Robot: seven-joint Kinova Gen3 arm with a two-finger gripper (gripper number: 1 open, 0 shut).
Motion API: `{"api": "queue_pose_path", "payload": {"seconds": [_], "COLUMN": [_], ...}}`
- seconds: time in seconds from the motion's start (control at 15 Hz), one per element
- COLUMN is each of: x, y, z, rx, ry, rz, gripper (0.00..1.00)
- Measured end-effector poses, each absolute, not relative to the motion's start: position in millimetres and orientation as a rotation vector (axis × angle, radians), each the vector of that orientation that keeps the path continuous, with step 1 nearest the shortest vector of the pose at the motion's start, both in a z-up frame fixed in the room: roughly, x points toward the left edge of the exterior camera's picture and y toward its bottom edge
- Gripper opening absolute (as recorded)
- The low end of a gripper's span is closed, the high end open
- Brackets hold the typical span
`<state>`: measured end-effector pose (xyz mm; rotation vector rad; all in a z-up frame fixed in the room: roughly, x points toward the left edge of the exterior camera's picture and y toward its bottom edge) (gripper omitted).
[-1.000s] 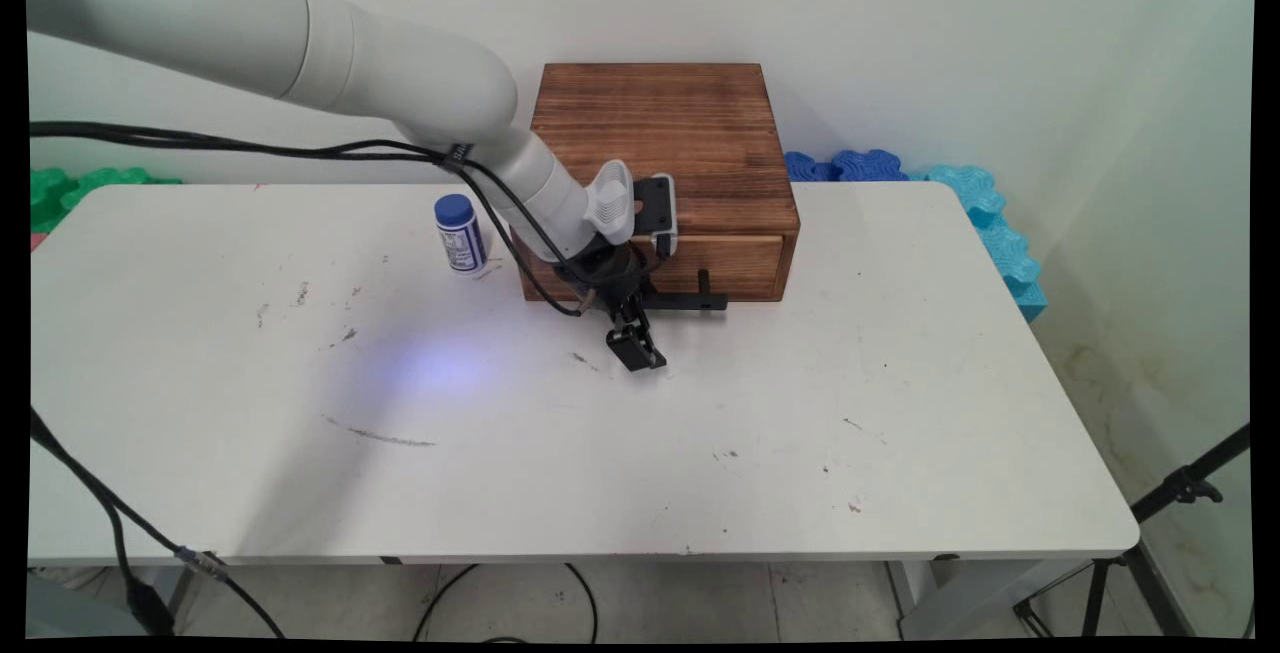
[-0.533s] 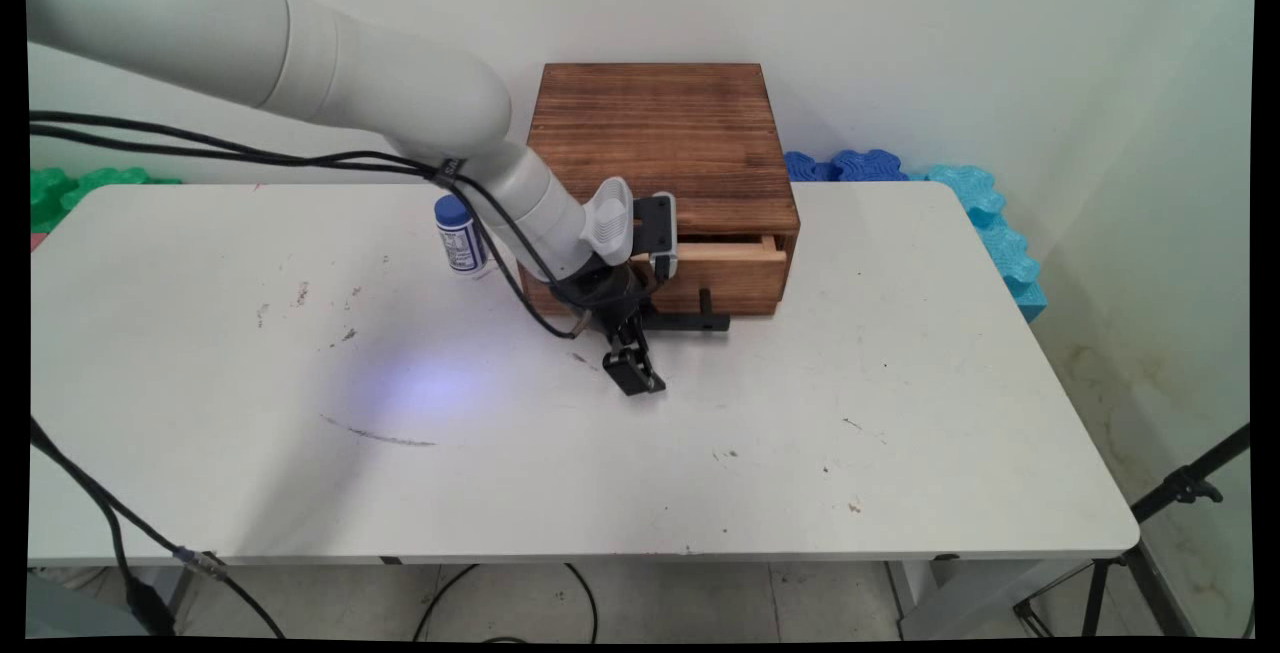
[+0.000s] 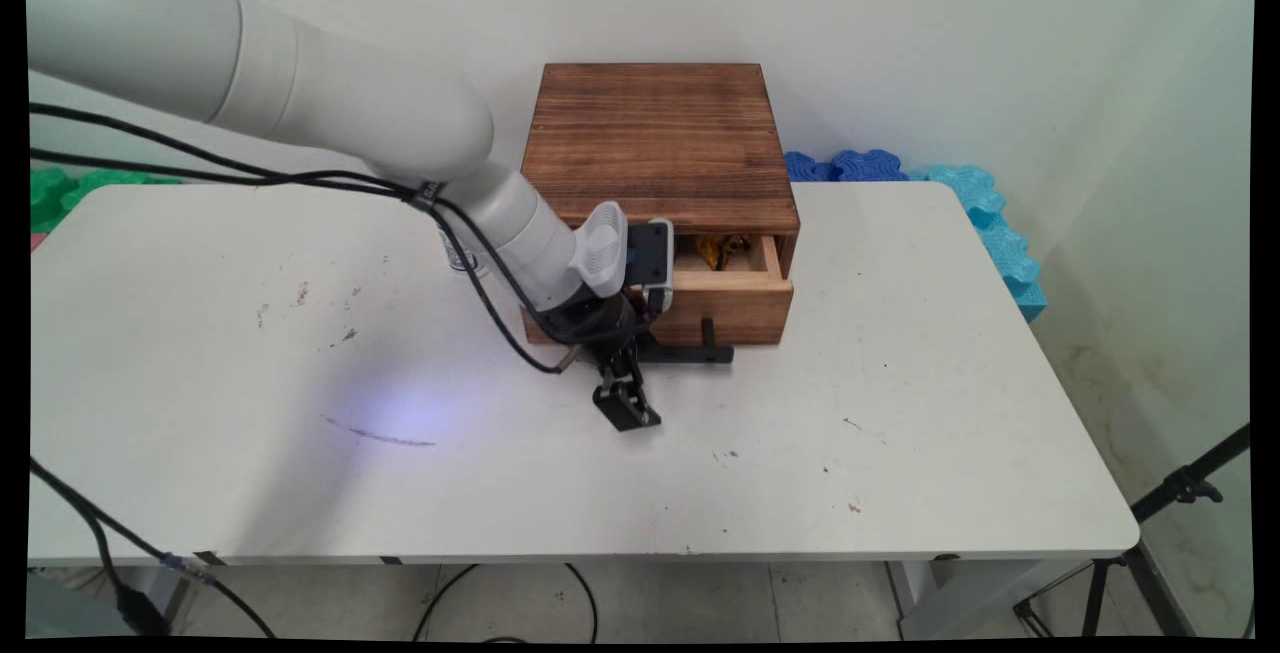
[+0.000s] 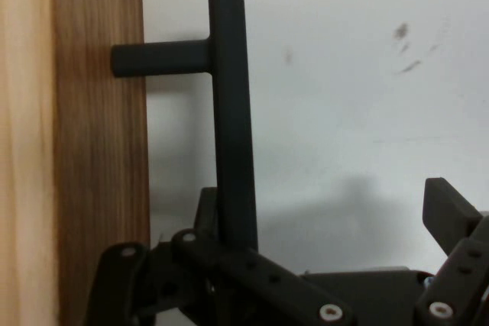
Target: Open the drawer
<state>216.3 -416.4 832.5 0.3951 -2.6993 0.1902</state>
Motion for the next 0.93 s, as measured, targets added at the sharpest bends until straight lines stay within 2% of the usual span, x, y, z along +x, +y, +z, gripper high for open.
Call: {"api": "queue_pose_path", "payload": {"seconds": [0.93], "x": [191], "y": [-353], "z": [830], "rx": [0.388], "ry": [-2.719], "rz": [0.245], "gripper": [1.00]}}
